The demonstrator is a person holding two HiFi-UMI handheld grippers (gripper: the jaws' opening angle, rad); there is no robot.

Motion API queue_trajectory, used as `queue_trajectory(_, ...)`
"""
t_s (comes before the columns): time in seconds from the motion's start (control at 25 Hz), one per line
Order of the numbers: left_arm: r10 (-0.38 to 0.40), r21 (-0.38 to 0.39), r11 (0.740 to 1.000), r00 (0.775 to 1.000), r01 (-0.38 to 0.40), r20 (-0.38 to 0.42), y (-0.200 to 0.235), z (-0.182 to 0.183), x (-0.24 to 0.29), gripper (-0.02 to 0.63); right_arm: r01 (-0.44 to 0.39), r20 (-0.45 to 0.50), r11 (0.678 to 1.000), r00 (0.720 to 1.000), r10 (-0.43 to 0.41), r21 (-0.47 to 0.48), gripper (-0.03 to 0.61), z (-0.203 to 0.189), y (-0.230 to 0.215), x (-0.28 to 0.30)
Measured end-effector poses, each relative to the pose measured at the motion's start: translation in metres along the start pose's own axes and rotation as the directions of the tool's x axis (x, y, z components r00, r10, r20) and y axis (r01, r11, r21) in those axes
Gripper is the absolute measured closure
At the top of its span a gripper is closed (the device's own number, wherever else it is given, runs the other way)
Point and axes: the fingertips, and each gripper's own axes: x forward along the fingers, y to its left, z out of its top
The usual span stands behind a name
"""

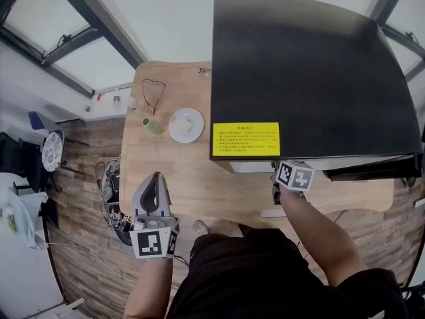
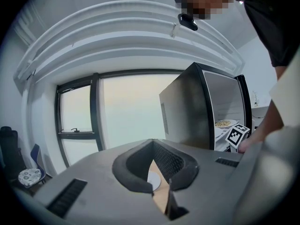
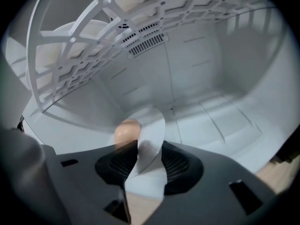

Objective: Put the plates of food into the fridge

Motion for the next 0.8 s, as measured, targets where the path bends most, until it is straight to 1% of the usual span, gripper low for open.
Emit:
queue_trajectory(0.24, -0.007, -0.004, 1.0, 1.0, 0.007, 0.002, 0.001, 0.0, -0.008, 0.609, 0.066, -0.004, 0.996, 0.998, -0.066, -0.056, 0.4, -0.003, -0.011, -0.005)
queue_trajectory(0.4, -0.023, -0.001, 1.0, 1.0, 0.023, 0.019, -0.004, 0.008, -0.01, 0.609, 0.079, 0.04, 0.992, 0.996, -0.075, -0.102, 0.4, 0.003, -0.015, -0.016)
queue_trajectory(0.56, -0.051, -0.002, 0.999, 0.998, 0.051, 0.032, -0.013, 0.014, -0.012, 0.609, 0.053, 0.12, 0.987, 0.992, -0.035, -0.149, 0.4, 0.011, -0.009, -0.036)
queue_trajectory(0.76, -0.086, -0.001, 0.996, 0.995, 0.086, 0.051, -0.025, 0.022, -0.009, 0.609, -0.02, 0.19, 0.971, 0.979, 0.067, -0.24, 0.404, 0.021, 0.016, -0.071)
queue_trajectory(0.8, -0.093, -0.002, 0.996, 0.994, 0.093, 0.055, -0.028, 0.024, -0.008, 0.609, -0.028, 0.205, 0.966, 0.975, 0.083, -0.256, 0.421, 0.023, 0.019, -0.08)
